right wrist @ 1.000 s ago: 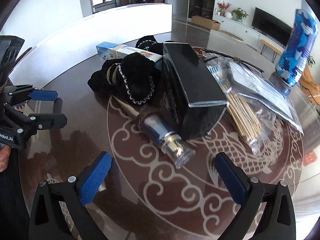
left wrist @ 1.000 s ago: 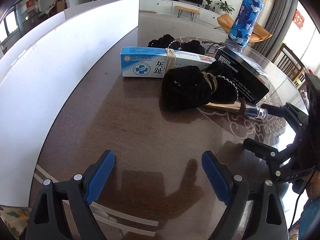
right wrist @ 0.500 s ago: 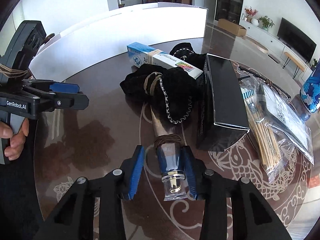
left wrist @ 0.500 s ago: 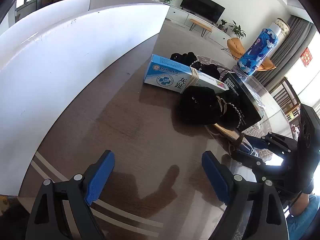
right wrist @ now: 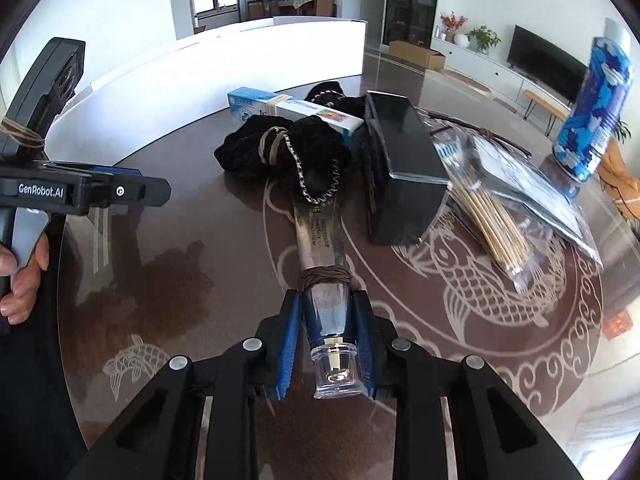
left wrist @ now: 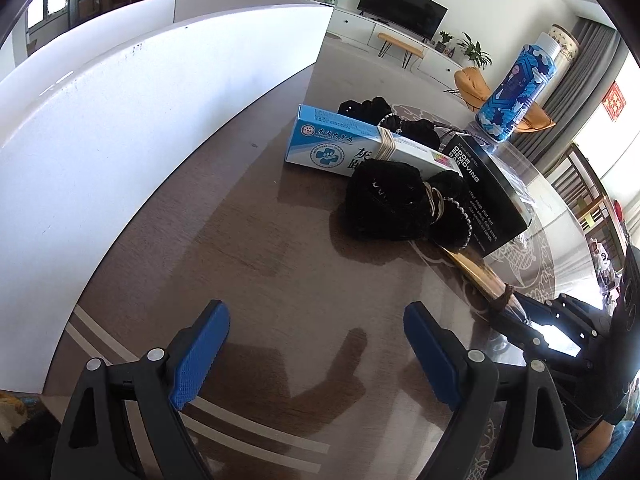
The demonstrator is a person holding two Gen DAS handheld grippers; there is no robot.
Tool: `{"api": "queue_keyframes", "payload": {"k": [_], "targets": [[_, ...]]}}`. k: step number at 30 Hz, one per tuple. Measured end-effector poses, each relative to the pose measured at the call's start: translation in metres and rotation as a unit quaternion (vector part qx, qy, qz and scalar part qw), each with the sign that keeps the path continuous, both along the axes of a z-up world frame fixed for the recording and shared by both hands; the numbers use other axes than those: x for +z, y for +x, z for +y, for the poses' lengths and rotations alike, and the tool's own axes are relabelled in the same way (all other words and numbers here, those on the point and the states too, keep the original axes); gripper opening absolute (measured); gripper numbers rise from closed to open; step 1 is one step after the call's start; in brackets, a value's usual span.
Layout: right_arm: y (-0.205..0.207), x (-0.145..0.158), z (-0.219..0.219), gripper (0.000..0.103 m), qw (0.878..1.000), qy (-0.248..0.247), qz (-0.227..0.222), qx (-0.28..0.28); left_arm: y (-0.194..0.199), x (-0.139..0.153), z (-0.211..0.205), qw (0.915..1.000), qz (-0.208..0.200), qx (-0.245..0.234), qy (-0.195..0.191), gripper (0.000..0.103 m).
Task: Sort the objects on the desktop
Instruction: 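Close the right tool on the corded gold tube and lift it, then move the left tool to the black velvet pouch while the right tool holds the gold tube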
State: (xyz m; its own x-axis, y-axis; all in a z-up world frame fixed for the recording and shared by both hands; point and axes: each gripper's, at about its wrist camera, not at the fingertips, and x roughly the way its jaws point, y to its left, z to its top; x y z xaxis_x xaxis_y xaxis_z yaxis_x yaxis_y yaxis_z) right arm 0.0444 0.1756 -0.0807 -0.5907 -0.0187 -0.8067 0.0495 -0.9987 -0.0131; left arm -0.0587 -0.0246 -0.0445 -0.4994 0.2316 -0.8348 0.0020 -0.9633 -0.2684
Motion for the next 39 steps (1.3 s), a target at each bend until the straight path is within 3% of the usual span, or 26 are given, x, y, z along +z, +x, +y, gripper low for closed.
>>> {"api": "queue_keyframes", "payload": {"k": [5, 9, 14, 18, 30, 33, 35, 37, 39], "targets": [[0.065, 0.000, 0.021, 0.028, 0.998, -0.002, 0.010, -0.058, -0.001, 0.000, 0.011, 0.9996, -0.001, -0.024, -0.014, 0.091], [0.094, 0.002, 0.024, 0.028, 0.997, -0.006, 0.020, -0.076, -0.005, 0.001, 0.029, 0.9972, 0.009, -0.074, 0.012, 0.091], [0.093, 0.001, 0.022, 0.029, 0.996, -0.009, 0.024, -0.085, -0.028, 0.001, 0.048, 0.9925, 0.025, -0.119, -0.006, 0.091], [0.091, 0.000, 0.021, 0.029, 0.996, -0.010, 0.024, -0.085, -0.043, 0.003, 0.053, 0.9862, 0.036, -0.161, 0.006, 0.091], [0.091, -0.001, 0.021, 0.030, 0.996, -0.010, 0.025, -0.085, -0.075, 0.000, 0.071, 0.9632, 0.065, -0.247, -0.083, 0.090], [0.091, -0.001, 0.021, 0.030, 0.996, -0.010, 0.025, -0.086, -0.069, 0.001, 0.071, 0.9627, 0.068, -0.258, -0.047, 0.067], [0.091, -0.001, 0.021, 0.030, 0.996, -0.010, 0.025, -0.086, -0.060, 0.002, 0.073, 0.9576, 0.061, -0.281, -0.019, 0.051], [0.091, -0.001, 0.021, 0.030, 0.996, -0.010, 0.025, -0.086, -0.043, 0.004, 0.076, 0.9446, 0.045, -0.325, 0.011, 0.047], [0.091, -0.001, 0.021, 0.030, 0.996, -0.010, 0.025, -0.086, -0.024, 0.005, 0.080, 0.9287, 0.030, -0.369, 0.017, 0.047]]}}
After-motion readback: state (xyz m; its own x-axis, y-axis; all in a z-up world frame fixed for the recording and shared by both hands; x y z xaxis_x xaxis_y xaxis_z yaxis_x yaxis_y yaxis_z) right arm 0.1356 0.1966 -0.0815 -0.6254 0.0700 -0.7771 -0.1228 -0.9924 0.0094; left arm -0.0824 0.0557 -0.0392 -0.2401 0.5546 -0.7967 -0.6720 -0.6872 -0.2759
